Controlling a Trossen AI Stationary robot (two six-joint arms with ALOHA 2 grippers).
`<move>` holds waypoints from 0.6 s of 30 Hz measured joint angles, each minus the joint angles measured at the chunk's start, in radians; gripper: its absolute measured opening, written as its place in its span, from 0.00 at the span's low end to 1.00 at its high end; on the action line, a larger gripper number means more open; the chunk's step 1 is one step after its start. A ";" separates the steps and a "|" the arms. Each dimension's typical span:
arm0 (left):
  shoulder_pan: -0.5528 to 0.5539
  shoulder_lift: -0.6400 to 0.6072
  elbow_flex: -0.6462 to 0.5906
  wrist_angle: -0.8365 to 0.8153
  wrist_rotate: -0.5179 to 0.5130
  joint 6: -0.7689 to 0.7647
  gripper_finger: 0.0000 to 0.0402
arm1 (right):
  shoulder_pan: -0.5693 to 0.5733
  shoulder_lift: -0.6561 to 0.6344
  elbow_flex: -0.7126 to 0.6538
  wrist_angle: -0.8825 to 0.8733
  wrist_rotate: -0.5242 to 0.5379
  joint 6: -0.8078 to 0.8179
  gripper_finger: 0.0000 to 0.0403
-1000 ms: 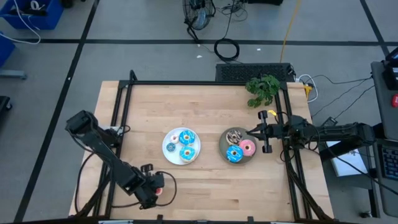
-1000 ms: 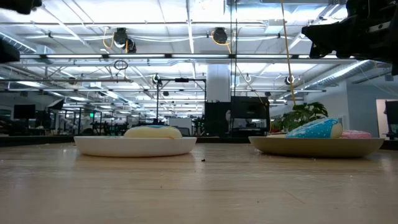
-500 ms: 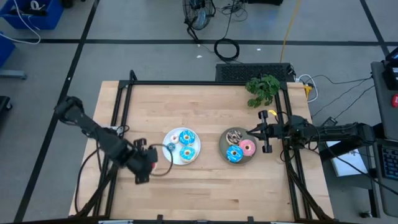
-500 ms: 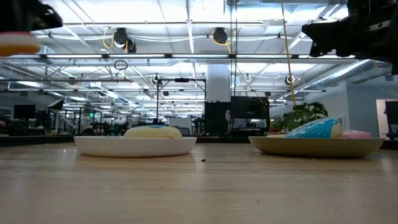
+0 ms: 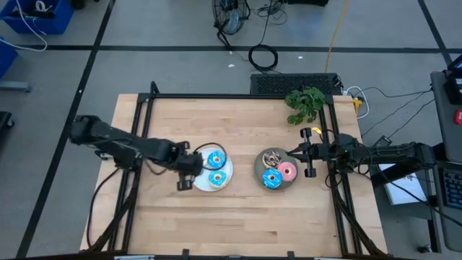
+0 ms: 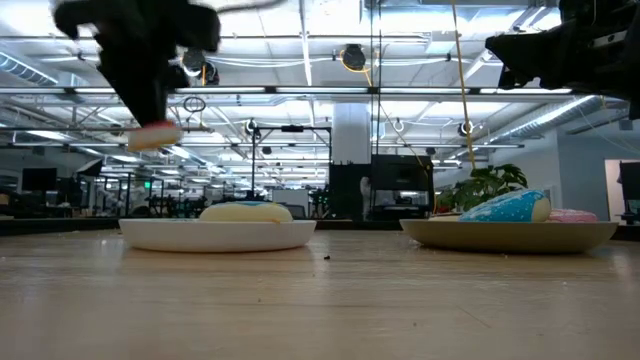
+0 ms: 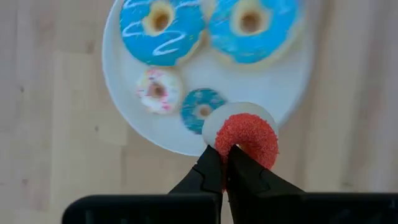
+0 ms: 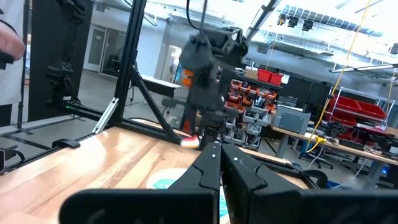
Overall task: Pick & Place donuts
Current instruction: Put the small orange donut on the white plate
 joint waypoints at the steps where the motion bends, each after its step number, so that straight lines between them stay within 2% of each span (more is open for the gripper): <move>1: 0.019 0.023 0.000 0.005 -0.002 0.024 0.02 | 0.000 0.000 0.000 0.000 0.000 0.000 0.00; 4: 0.057 0.088 0.000 0.056 0.008 0.090 0.03 | 0.000 0.000 0.000 -0.001 0.000 0.000 0.00; 9: 0.076 0.183 0.000 0.181 0.125 0.149 0.02 | 0.000 0.000 0.000 -0.006 0.000 -0.003 0.00; 18: 0.065 0.321 0.000 0.184 0.159 0.170 0.02 | 0.000 0.000 0.000 -0.008 -0.001 -0.008 0.00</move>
